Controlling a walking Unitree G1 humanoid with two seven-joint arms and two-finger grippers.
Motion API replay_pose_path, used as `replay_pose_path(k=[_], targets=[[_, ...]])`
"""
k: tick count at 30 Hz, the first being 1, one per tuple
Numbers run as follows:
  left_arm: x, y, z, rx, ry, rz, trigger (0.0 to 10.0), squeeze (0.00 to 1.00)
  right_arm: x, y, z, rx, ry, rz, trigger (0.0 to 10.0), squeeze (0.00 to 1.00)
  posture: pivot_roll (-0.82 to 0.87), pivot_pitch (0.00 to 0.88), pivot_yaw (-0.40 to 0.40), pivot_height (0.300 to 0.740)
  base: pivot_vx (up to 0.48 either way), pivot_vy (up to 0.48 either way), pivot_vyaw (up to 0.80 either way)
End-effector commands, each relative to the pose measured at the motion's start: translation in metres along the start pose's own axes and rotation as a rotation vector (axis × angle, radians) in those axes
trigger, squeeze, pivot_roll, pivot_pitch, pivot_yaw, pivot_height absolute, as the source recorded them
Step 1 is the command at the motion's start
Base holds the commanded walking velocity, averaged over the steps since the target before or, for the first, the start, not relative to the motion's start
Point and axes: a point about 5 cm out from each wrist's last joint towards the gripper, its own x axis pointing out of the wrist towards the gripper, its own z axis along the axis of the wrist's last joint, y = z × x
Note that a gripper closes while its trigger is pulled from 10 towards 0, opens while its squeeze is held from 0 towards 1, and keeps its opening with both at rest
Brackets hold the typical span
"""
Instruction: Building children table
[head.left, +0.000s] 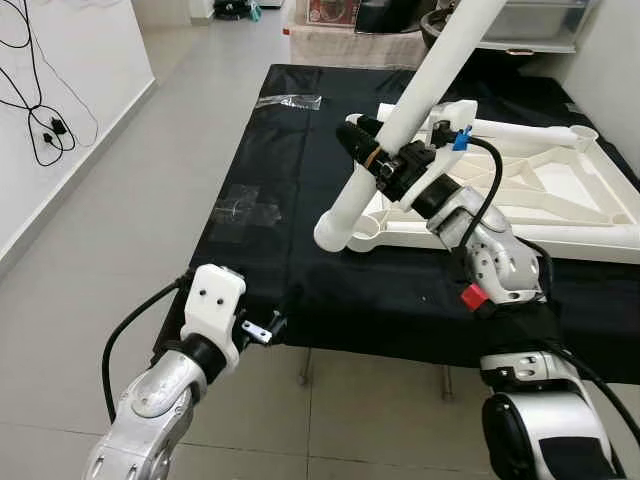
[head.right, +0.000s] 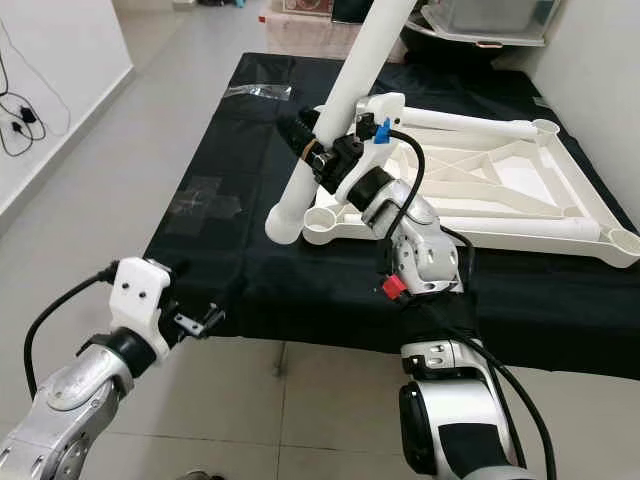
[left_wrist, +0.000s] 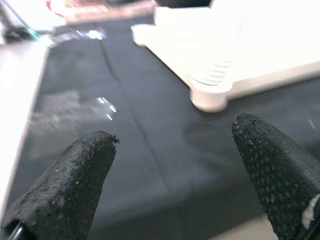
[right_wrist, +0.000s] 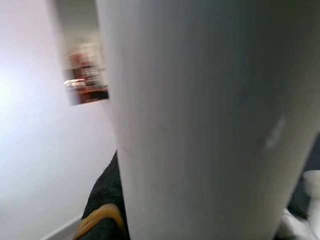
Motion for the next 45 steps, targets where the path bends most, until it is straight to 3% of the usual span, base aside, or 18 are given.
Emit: replay_pose_path(k=[1,3,7,19,26,42,43,44,45], targets=[[0.000,0.003,-0.003,0.014,0.004,0.035,10.0,0.00,0.004,-0.003,0.006,-0.044,-0.041,-0.054,10.0,0.00,0.11,0.087,-0.018,0.740,0.000,0.000,0.00],[0.003,0.008,0.003,0.017,-0.023,0.103,10.0,0.00,0.004,-0.006,0.005,-0.093,-0.065,-0.146,10.0,0.00,0.11,0.082,-0.020,0.740,0.000,0.000,0.00],[0.006,0.015,0.008,0.029,-0.050,0.160,10.0,0.00,0.004,-0.006,0.001,-0.112,-0.074,-0.205,10.0,0.00,0.11,0.081,-0.019,0.740,0.000,0.000,0.00],[0.010,0.021,0.007,0.075,-0.053,0.183,10.0,0.00,0.010,0.002,-0.002,-0.129,-0.091,-0.203,10.0,0.00,0.11,0.082,-0.025,0.740,0.238,-0.102,0.00],[0.012,0.021,0.004,0.052,-0.041,0.199,10.0,0.00,0.013,0.006,-0.004,-0.125,-0.095,-0.196,10.0,0.00,0.11,0.090,-0.029,0.740,0.264,-0.388,0.00],[0.012,0.024,0.004,0.034,-0.045,0.225,10.0,0.00,0.016,0.006,-0.003,-0.130,-0.096,-0.191,10.0,0.00,0.11,0.099,-0.034,0.740,0.000,0.000,0.00],[0.011,0.025,0.004,0.035,-0.045,0.231,10.0,0.00,0.016,0.006,-0.003,-0.130,-0.096,-0.189,10.0,0.00,0.11,0.099,-0.034,0.740,0.000,0.000,0.00],[0.009,0.015,0.001,0.023,-0.037,0.187,10.0,0.00,0.040,0.011,-0.007,-0.107,0.022,-0.004,10.0,0.00,0.11,0.119,-0.038,0.740,0.000,0.000,0.00],[0.009,0.015,0.001,0.023,-0.037,0.187,10.0,0.00,0.040,0.011,-0.007,-0.107,0.022,-0.004,10.0,0.00,0.11,0.119,-0.038,0.740,0.000,0.000,0.00]])
